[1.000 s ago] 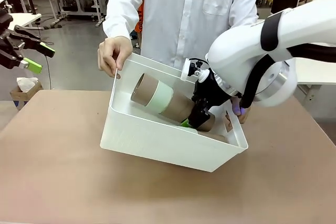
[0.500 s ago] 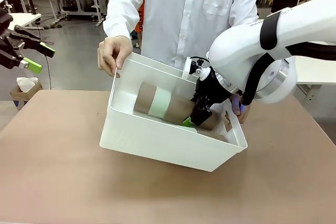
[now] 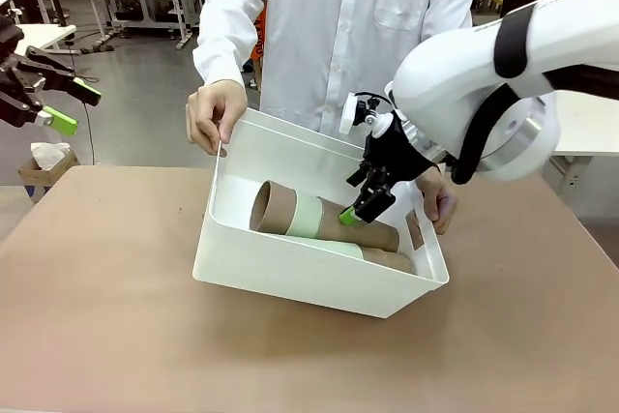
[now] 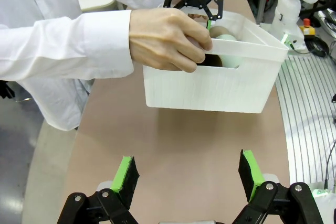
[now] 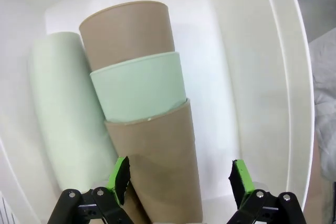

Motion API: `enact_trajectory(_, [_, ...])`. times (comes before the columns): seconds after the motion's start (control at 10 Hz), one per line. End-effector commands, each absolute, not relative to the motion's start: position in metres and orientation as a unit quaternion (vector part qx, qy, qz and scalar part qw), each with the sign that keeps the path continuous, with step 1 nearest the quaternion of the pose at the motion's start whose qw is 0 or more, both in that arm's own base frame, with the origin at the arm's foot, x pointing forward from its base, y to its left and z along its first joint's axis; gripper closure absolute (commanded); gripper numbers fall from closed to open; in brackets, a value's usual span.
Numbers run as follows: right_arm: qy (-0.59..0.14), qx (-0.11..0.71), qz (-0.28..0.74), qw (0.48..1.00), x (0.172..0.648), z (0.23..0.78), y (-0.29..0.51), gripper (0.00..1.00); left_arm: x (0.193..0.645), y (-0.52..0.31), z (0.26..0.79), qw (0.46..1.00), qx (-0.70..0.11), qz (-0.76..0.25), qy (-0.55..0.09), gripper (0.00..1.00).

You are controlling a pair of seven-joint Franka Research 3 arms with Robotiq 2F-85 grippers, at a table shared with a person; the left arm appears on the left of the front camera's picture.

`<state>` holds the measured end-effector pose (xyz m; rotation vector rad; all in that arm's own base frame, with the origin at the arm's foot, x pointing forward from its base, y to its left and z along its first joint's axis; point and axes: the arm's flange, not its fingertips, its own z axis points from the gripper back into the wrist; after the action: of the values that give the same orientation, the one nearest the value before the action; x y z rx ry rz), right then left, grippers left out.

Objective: Stack the cups and store them in the basket.
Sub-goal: Place the stack of Reusable plastic cups into the Pantry Basket.

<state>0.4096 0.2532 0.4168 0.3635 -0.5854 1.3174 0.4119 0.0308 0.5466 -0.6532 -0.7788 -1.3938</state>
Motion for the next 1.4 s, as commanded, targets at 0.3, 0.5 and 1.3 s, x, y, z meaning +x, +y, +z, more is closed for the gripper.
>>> enact_trajectory(0.3, [-0.306,0.209,0.585,0.722,0.362,0.493,0.158,0.0,0.411,0.029,0.549,0.653,-0.289,-0.611,-0.341,0.0])
enact_trajectory(0.5, [-0.345,0.249,0.563,0.709,0.344,0.543,0.105,0.0,0.411,0.029,0.549,0.653,-0.289,-0.611,-0.341,0.0])
enact_trajectory(1.3, [-0.395,0.343,0.502,0.689,0.342,0.569,-0.037,0.0,0.411,0.029,0.549,0.653,-0.289,-0.611,-0.341,0.0])
